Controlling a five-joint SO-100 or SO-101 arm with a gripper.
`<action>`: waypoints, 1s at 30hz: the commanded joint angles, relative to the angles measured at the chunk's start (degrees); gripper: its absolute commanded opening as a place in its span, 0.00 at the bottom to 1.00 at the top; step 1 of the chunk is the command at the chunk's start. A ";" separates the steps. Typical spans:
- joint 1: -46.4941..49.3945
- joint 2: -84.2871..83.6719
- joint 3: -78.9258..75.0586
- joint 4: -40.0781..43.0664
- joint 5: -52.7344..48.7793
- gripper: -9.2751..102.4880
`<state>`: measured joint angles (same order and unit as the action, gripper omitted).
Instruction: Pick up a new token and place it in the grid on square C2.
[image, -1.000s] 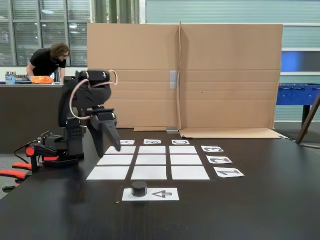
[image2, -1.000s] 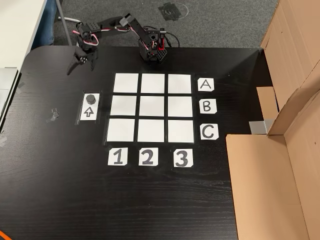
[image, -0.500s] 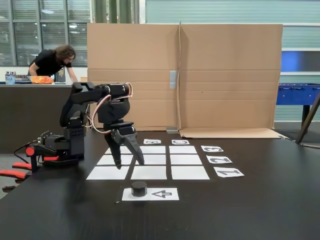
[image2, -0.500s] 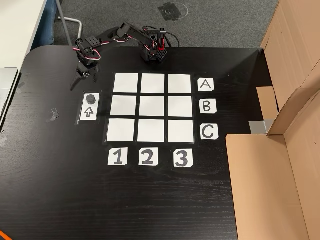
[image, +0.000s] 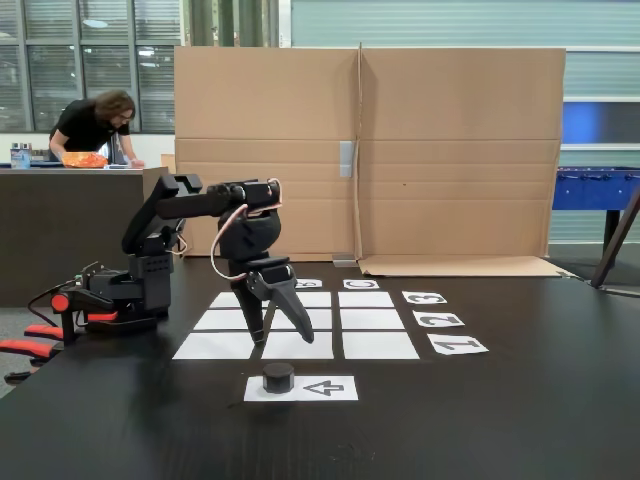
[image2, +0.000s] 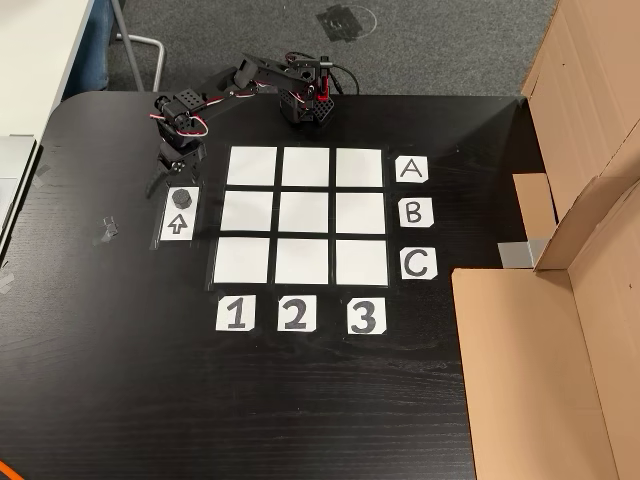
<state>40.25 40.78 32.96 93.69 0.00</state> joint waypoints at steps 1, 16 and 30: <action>-0.70 -0.88 -3.60 0.26 0.70 0.57; -1.32 -8.26 -9.76 -0.26 2.46 0.57; -0.79 -9.23 -10.28 -1.49 5.10 0.47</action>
<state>39.46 31.29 25.14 92.64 4.48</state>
